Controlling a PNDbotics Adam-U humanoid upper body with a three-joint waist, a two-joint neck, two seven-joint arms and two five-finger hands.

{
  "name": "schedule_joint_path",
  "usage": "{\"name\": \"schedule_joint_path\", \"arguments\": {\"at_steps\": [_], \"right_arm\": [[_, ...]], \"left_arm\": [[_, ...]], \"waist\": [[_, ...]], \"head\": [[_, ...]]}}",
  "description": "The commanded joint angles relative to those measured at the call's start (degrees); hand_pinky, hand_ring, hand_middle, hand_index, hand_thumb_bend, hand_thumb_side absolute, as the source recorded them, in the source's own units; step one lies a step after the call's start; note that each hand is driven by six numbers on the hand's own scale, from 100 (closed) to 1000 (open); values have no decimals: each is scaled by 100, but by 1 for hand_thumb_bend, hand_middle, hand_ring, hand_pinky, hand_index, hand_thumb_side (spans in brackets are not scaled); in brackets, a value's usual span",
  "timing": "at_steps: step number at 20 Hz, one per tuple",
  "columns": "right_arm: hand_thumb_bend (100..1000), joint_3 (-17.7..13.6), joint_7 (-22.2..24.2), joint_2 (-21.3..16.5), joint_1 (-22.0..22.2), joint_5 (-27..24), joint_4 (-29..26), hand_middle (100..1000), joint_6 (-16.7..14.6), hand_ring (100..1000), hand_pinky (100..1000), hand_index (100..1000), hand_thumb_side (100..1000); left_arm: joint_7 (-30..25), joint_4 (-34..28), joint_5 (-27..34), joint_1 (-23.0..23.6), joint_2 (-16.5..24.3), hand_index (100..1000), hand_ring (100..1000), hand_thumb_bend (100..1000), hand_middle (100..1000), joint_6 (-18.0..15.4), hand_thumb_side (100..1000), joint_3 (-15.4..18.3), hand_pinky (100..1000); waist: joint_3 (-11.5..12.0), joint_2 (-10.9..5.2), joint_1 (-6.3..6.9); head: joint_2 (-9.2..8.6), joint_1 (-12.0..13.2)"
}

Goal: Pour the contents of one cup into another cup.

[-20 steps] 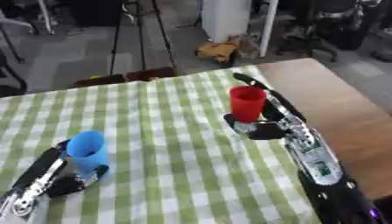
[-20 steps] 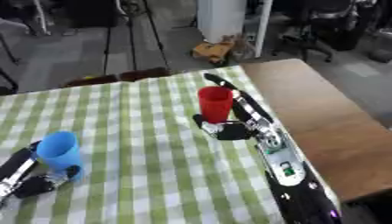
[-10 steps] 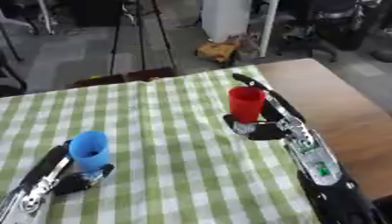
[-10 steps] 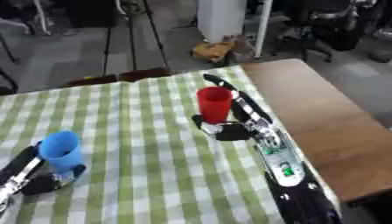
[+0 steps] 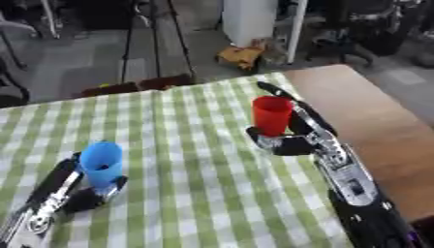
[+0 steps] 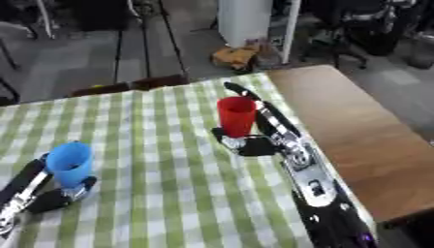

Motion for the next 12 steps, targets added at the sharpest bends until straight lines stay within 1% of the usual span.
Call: {"name": "schedule_joint_path", "arguments": {"at_steps": [1, 3, 5, 6, 7, 9, 12], "right_arm": [[140, 8, -18, -50, -116, -33, -136, 481, 15, 289, 736, 989, 100], [140, 9, -17, -49, -117, -31, -137, 481, 18, 289, 736, 988, 100], [139, 11, -16, -48, -119, -32, -142, 481, 20, 289, 736, 988, 100], [139, 12, -16, -48, -120, -33, -145, 481, 21, 289, 736, 988, 100], [140, 12, -17, -50, -120, -35, -150, 481, 23, 290, 736, 988, 100], [140, 11, -20, -54, -123, -39, -162, 482, 26, 290, 736, 988, 100], [141, 9, -26, -68, -128, -41, -180, 482, 32, 290, 736, 987, 100]], "left_arm": [[78, -32, 57, -131, 15, 809, 622, 328, 629, 17, 612, 26, 689], [102, 5, 95, -136, 1, 797, 591, 218, 615, 39, 557, 32, 660], [140, 42, 197, -133, -8, 782, 552, 100, 579, 67, 475, 45, 624], [166, 51, 265, -129, -4, 782, 549, 100, 576, 78, 467, 48, 620], [198, 50, 333, -122, 6, 775, 527, 100, 554, 90, 426, 54, 597], [265, 8, 477, -99, 33, 768, 511, 100, 537, 123, 410, 67, 577], [275, -178, 678, -39, 135, 769, 510, 100, 534, 183, 409, 61, 577]], "waist": [[-8, -68, 3], [-14, -65, 7], [-21, -62, 13], [-23, -60, 16], [-25, -59, 21], [-28, -57, 29], [-28, -53, 42]], "head": [[-7, 12], [-9, 10], [-9, 6], [-12, 5], [-15, 2], [-17, -7], [-23, -20]]}}
